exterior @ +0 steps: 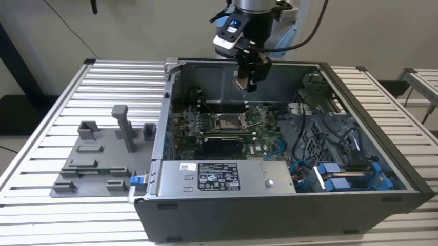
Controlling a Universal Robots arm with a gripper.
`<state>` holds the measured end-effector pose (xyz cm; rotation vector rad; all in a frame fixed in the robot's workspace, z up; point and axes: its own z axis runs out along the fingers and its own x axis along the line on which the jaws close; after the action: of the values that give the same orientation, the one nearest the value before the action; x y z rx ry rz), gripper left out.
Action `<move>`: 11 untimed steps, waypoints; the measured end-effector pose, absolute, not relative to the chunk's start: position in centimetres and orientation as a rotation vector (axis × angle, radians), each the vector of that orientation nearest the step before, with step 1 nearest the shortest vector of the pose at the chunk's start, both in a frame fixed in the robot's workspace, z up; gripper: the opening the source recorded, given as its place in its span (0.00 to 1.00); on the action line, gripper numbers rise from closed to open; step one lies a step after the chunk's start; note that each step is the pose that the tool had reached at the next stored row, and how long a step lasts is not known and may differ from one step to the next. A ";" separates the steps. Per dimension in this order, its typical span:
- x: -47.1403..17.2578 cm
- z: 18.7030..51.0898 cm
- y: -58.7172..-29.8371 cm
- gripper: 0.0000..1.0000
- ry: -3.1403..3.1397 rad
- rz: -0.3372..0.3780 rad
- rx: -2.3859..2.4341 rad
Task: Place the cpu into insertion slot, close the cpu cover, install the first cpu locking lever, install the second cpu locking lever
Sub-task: 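Place the cpu into insertion slot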
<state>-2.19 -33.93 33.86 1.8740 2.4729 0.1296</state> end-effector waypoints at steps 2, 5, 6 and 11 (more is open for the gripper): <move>-2.2 33.8 -33.9 0.54 2.464 0.129 1.885; -2.2 33.8 -33.9 0.54 2.457 0.129 1.893; -2.2 33.8 -33.9 0.54 2.457 0.129 1.893; -2.2 33.8 -33.9 0.54 2.457 0.129 1.894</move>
<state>-2.19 -33.93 33.81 1.8944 2.4569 0.1288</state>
